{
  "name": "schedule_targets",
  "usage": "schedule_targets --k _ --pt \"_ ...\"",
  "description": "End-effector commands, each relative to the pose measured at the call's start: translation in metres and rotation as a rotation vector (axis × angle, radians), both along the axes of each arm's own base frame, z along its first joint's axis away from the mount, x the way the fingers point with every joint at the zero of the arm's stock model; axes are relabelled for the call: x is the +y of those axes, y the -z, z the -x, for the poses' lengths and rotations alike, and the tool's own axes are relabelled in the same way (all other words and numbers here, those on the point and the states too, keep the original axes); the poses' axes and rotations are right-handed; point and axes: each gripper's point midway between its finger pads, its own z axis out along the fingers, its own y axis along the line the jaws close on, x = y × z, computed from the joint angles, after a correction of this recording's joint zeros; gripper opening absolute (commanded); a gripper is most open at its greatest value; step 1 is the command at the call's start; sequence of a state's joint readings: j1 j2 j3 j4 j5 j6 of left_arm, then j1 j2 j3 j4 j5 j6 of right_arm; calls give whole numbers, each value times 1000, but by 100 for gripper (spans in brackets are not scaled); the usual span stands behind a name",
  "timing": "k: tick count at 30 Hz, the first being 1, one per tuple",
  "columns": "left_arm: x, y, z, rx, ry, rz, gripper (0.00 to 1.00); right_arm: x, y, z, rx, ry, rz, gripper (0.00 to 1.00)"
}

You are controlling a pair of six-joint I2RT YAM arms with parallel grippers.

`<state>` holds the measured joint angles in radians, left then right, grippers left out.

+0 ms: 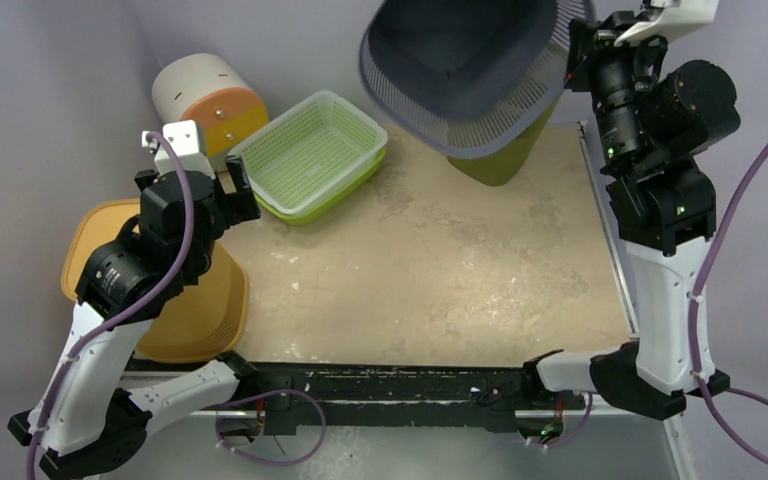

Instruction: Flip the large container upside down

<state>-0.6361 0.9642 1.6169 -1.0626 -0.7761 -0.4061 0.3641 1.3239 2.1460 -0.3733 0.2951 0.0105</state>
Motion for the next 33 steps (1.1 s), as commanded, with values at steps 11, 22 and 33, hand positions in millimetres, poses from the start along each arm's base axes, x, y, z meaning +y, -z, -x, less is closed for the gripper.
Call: schedule_targets --k 11,22,33 --pt "7 -27 -5 -76 -51 13 90 64 67 39 203 -412 -109 0" --pt "-6 -13 -13 -45 -21 14 90 78 198 25 488 -423 -119 0" --pt "-9 0 -18 -17 -20 -13 90 76 249 0 593 -337 -97 0"
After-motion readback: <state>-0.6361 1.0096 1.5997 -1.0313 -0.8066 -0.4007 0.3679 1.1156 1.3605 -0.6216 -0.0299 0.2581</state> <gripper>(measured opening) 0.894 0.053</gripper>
